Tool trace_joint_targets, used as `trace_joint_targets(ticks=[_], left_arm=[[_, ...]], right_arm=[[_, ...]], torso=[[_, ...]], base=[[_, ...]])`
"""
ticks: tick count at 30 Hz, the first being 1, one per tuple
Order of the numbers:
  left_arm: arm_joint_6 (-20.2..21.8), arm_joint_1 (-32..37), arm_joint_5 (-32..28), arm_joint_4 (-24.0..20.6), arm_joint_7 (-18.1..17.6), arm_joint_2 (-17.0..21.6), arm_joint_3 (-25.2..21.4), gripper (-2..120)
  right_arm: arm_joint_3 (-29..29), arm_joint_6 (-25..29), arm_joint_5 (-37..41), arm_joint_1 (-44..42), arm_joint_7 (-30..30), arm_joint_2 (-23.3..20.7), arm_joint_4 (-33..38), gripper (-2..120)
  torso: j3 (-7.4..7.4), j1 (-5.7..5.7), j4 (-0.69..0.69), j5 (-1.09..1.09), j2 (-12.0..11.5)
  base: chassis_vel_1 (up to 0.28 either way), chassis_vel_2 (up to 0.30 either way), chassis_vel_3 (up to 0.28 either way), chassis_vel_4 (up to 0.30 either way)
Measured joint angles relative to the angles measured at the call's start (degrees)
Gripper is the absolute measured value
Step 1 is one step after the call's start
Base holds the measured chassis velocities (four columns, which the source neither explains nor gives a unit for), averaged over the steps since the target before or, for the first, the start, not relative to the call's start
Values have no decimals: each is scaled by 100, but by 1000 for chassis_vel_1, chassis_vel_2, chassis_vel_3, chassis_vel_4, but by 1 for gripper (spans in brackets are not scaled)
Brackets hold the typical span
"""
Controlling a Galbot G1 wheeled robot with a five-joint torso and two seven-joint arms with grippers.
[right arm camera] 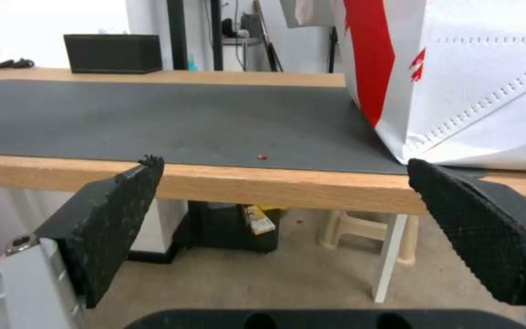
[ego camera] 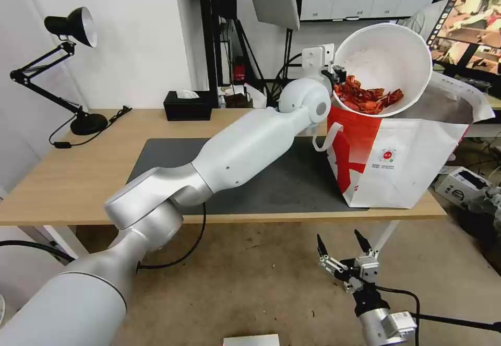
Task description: Pick up the trash from the table and place it into the takeout bag.
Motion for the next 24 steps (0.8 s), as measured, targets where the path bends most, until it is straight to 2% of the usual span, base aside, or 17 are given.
trace_joint_targets(ticks=[4,7,9,17,24], left_arm=[[-9,-35,415,-13,51,6,171,0],[-4,-55,765,-7,218,12,285,0],[2,-60,998,-15,467,17,375,0],[79,-124,1070,-68,1030,23,478,0],[202,-168,1069,-3,1230,26,559,0]], right_arm=[[0,0,0,0,0,0,0,100],[0,0,0,0,0,0,0,100],[0,0,0,0,0,0,0,100],[0,0,0,0,0,0,0,100],[0,0,0,0,0,0,0,100]], torso=[[0,0,0,0,0],[0,0,1,-1,0],[0,0,1,-1,0],[0,0,0,-1,0],[0,-1,0,0,0]], base=[[0,0,0,0],[0,0,0,0],[0,0,0,0],[0,0,0,0],[0,0,0,0]])
